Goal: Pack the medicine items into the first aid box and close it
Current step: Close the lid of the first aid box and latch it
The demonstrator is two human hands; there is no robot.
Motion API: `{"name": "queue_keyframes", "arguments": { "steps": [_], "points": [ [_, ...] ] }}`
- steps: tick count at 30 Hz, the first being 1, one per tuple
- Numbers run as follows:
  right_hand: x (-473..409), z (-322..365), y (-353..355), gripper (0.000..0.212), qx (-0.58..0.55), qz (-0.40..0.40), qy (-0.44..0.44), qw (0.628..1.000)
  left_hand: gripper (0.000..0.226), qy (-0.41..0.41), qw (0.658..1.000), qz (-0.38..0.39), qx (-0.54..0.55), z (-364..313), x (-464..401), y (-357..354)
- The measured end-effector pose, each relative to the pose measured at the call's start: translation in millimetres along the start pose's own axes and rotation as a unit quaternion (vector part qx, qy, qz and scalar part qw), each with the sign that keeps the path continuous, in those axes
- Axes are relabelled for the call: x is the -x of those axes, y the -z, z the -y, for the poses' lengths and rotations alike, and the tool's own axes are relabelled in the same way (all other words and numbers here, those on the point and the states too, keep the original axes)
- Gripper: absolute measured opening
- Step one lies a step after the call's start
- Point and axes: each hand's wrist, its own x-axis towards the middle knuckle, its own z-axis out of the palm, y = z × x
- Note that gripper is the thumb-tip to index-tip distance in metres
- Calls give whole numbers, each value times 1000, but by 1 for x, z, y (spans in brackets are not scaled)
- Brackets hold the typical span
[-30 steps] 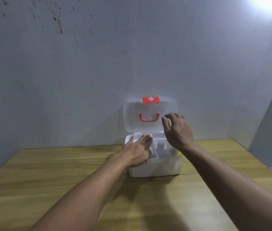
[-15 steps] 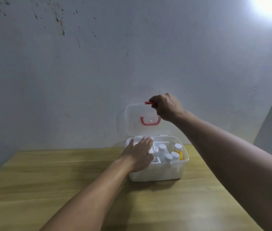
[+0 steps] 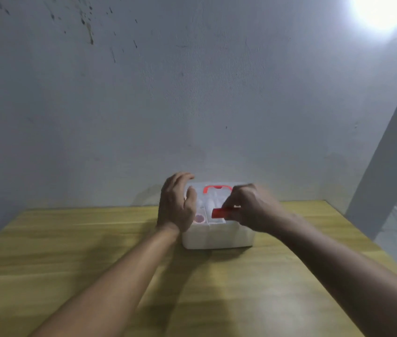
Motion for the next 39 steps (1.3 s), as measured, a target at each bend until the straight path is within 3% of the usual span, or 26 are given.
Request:
{"name": "queue_keyframes", "arguments": {
  "steps": [5,8,11,14,22,39],
  "points": [
    [18,-9,-7,41,-70,12,-22,997,60,17,972,222,-73,-3,2,-6],
    [18,-18,-10,53,-82,-8,-45,996,63,15,958,263,-110,-3,8,-5],
    [19,-29,-25,82,-19,18,-49,998,98,-11,943,283,-175,-2,13,-4],
    [22,-37,-42,90,-26,27,-58,998,117,-46,932,281,-224,4,15,-7],
    [19,-45,-52,87,-14,-17,-45,999,101,-62,951,228,-200,13,18,-14],
    [-21,-56,-61,88,-32,-7,-63,997,109,-28,945,256,-203,31,-16,-29]
  ]
}}
